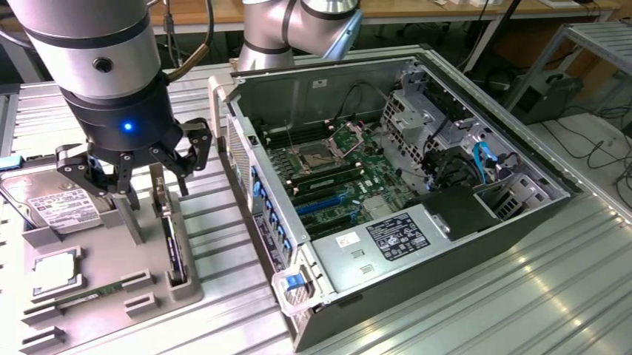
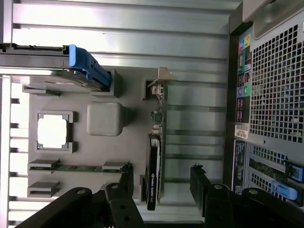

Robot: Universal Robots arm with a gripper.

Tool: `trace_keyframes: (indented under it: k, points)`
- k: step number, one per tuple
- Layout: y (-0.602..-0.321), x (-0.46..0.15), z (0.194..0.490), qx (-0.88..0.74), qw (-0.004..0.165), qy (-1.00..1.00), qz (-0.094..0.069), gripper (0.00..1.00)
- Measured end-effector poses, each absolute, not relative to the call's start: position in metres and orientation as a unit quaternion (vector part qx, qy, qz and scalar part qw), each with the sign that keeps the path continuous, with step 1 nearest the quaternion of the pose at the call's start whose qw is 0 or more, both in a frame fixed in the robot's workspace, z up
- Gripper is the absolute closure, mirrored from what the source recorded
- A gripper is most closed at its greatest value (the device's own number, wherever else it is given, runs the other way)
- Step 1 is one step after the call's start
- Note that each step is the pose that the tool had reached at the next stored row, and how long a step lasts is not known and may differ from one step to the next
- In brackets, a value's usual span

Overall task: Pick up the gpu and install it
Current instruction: 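Pick up the gpu and move the gpu toward the slot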

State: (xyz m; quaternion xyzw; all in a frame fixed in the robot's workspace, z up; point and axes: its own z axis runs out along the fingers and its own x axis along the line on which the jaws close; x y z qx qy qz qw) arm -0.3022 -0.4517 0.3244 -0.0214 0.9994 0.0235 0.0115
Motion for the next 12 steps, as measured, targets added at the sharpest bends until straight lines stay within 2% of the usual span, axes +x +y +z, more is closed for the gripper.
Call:
trace_keyframes:
  k: [12]
  points:
    - [-0.4527,-0.3022,0.3183,-0.021,0.012,0.999,0.025,0.40]
